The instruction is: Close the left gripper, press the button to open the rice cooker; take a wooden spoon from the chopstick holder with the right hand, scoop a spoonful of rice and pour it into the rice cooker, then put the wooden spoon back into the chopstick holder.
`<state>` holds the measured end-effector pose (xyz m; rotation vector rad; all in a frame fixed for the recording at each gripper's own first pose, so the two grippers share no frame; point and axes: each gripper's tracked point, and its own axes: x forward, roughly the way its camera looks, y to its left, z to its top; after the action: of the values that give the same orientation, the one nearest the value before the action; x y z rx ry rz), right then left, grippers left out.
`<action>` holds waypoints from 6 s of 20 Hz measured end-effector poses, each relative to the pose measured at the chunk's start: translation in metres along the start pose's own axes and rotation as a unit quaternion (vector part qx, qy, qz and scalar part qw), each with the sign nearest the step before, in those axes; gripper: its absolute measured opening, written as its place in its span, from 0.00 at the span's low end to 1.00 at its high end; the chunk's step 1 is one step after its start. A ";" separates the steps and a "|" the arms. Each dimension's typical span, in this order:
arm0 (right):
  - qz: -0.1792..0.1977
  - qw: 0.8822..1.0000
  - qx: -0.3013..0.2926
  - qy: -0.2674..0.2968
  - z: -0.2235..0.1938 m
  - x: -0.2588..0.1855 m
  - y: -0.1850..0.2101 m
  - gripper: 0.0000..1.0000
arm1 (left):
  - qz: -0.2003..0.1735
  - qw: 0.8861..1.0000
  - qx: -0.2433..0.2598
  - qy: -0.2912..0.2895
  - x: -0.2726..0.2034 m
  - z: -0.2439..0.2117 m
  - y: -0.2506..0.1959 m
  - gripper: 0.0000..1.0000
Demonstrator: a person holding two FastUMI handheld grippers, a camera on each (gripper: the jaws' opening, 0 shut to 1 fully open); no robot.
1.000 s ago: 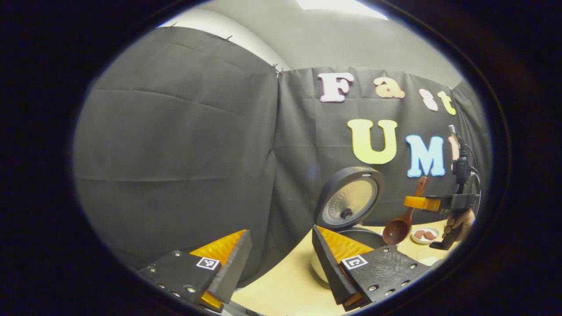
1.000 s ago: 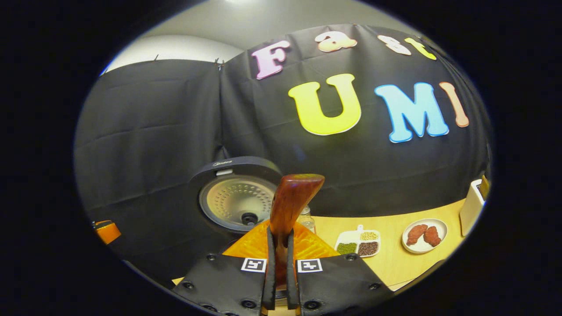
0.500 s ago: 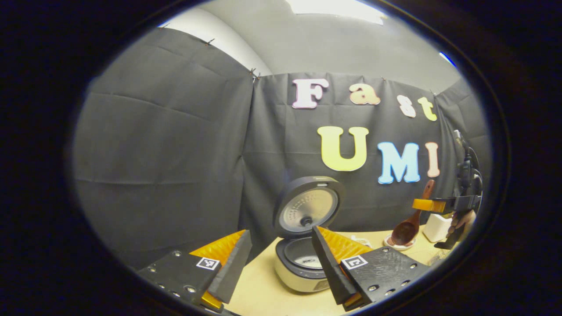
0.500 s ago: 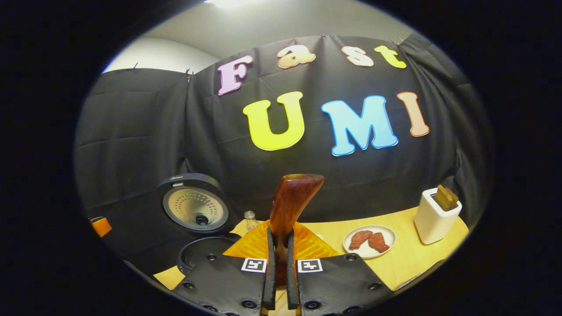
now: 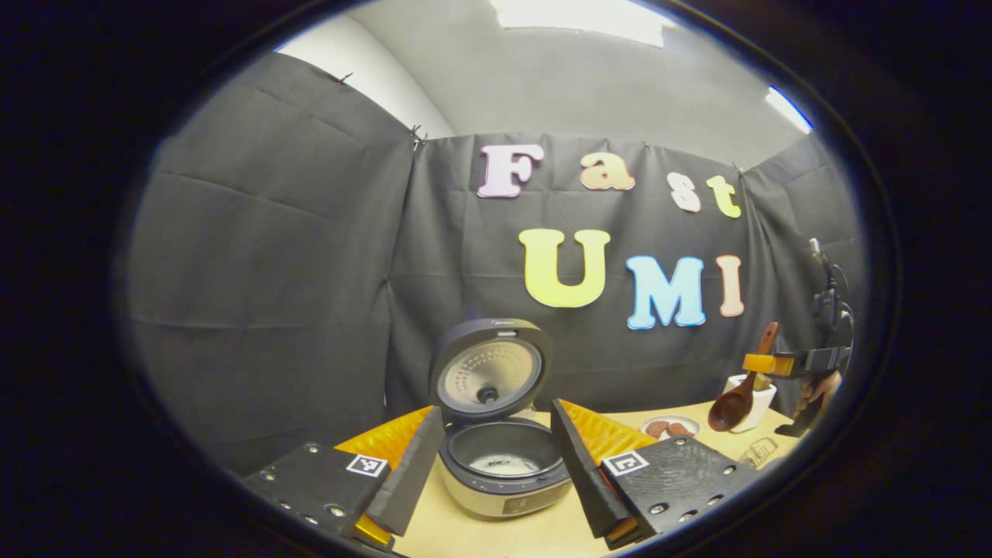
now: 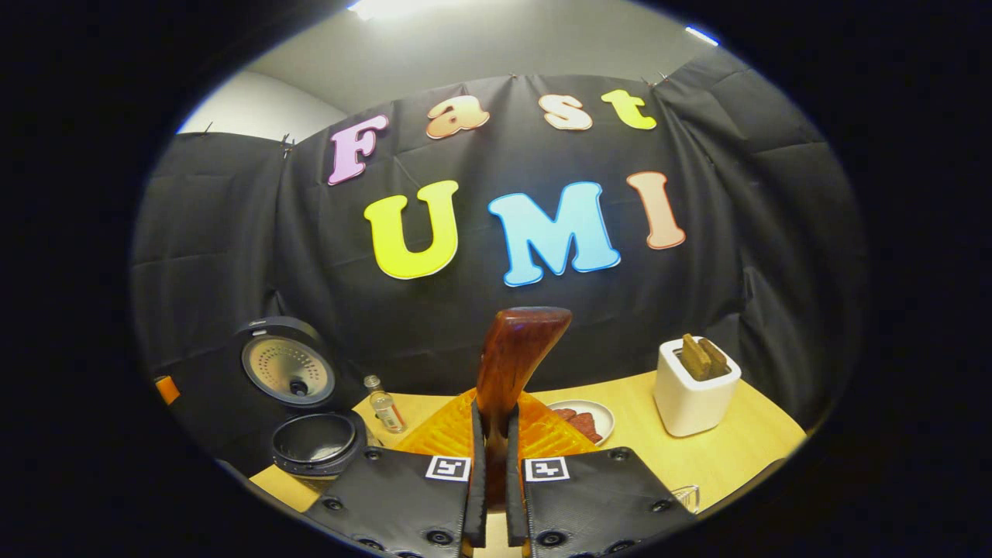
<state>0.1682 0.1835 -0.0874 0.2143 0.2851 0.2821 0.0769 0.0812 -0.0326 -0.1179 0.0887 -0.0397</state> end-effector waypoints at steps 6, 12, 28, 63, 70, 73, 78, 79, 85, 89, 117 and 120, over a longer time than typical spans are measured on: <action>-0.052 0.998 0.021 0.000 -0.007 -0.023 -0.066 0.12 | -0.009 1.000 0.010 0.006 -0.012 0.000 -0.021 0.85; -0.099 0.994 0.035 0.009 -0.020 -0.039 -0.127 0.12 | -0.016 1.000 0.025 0.006 -0.019 0.004 -0.041 0.85; -0.151 0.983 0.071 0.074 -0.101 -0.059 -0.182 0.12 | -0.030 0.998 0.054 0.012 -0.025 0.008 -0.081 0.85; -0.215 0.975 -0.006 0.054 -0.057 -0.148 -0.244 0.98 | -0.025 0.998 0.051 -0.003 0.025 0.038 -0.070 0.85; -0.226 0.973 -0.057 0.007 -0.003 -0.173 -0.216 0.98 | -0.008 0.999 0.045 -0.027 0.100 0.078 -0.037 0.85; -0.227 0.973 -0.050 -0.008 0.004 -0.176 -0.201 0.98 | 0.000 0.998 0.051 -0.045 0.134 0.101 -0.022 0.84; -0.235 0.971 -0.049 -0.012 -0.002 -0.174 -0.181 0.98 | 0.012 0.997 0.053 -0.046 0.197 0.110 -0.003 0.84; -0.236 0.970 -0.052 -0.012 -0.003 -0.173 -0.177 0.98 | 0.017 0.997 0.056 -0.044 0.211 0.109 0.002 0.85; -0.249 0.967 -0.055 0.001 -0.016 -0.170 -0.166 0.98 | 0.024 0.999 0.024 -0.011 0.294 0.088 0.022 0.84; -0.254 0.966 -0.054 0.010 -0.020 -0.167 -0.164 0.98 | 0.030 0.999 -0.018 0.022 0.326 0.063 0.029 0.85; -0.156 0.985 -0.070 0.039 -0.019 -0.171 -0.185 0.98 | 0.002 0.993 -0.010 0.116 0.206 -0.075 -0.033 0.88; -0.152 0.985 -0.073 0.043 -0.020 -0.175 -0.188 0.98 | 0.000 0.993 -0.007 0.119 0.196 -0.089 -0.038 0.88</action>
<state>0.0467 -0.0429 -0.1094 0.0122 0.3754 0.0085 0.2626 0.0249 -0.1334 -0.1277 0.3270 -0.0531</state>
